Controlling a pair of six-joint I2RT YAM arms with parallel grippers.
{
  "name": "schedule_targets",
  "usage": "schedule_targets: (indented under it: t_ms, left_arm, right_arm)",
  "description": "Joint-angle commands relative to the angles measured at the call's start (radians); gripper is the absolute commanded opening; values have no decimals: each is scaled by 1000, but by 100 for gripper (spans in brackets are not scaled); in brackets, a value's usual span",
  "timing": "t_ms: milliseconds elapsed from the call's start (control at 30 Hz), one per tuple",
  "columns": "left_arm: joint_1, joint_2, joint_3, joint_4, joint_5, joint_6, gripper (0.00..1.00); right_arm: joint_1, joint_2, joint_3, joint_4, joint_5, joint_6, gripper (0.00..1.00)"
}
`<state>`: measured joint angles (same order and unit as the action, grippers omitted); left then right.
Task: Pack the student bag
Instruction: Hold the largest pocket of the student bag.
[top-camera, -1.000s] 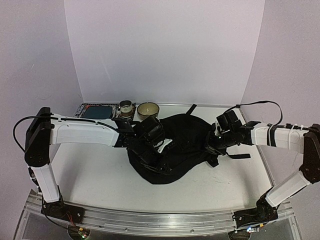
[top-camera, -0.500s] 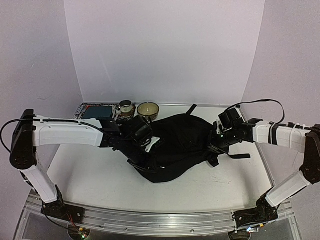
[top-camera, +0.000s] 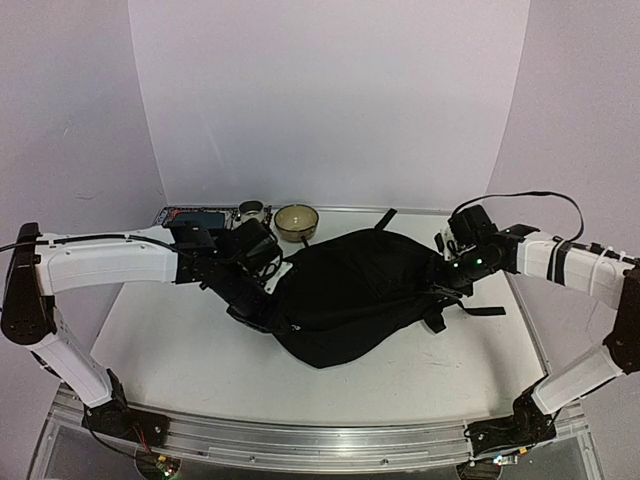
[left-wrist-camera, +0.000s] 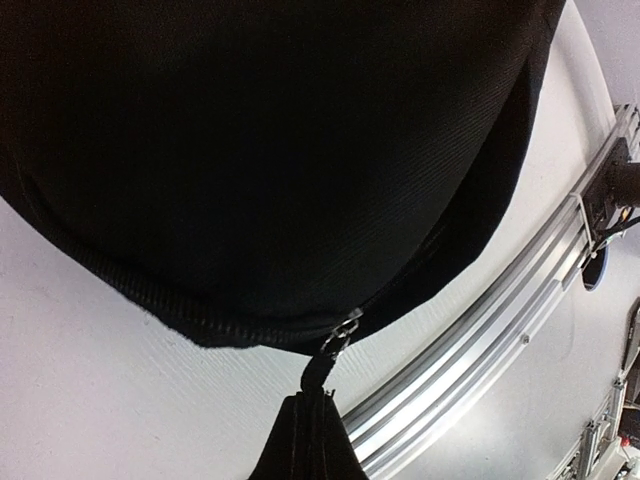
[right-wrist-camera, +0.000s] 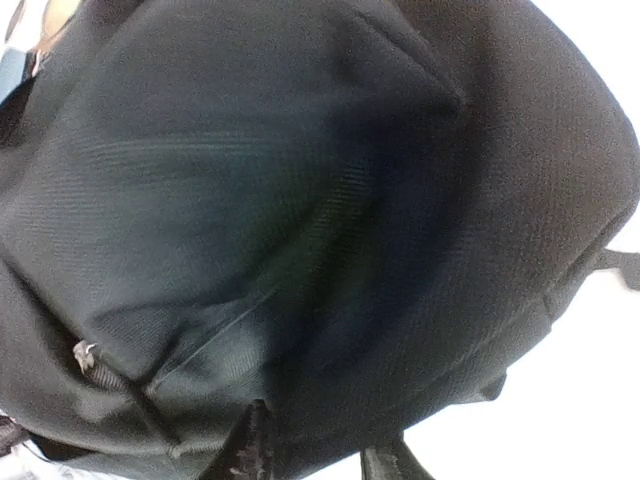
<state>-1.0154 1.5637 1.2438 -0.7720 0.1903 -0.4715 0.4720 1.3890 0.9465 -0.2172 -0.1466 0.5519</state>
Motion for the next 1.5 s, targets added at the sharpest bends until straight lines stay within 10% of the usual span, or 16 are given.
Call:
schedule_targets:
  t_ms: [0, 300, 767, 933, 1233, 1467]
  left_arm:
    - [-26, 59, 174, -32, 32, 29, 0]
    - [-47, 128, 333, 8, 140, 63, 0]
    - [-47, 91, 326, 91, 209, 33, 0]
    - [-47, 66, 297, 109, 207, 15, 0]
    - [-31, 23, 268, 135, 196, -4, 0]
    - [58, -35, 171, 131, 147, 5, 0]
  right_arm:
    - [145, -82, 94, -115, 114, -126, 44]
    - [411, -131, 93, -119, 140, -243, 74]
    - [633, 68, 70, 206, 46, -354, 76]
    - [634, 74, 13, 297, 143, -371, 63]
    - [634, 3, -72, 271, 237, -362, 3]
    - [634, -198, -160, 174, 337, -337, 0]
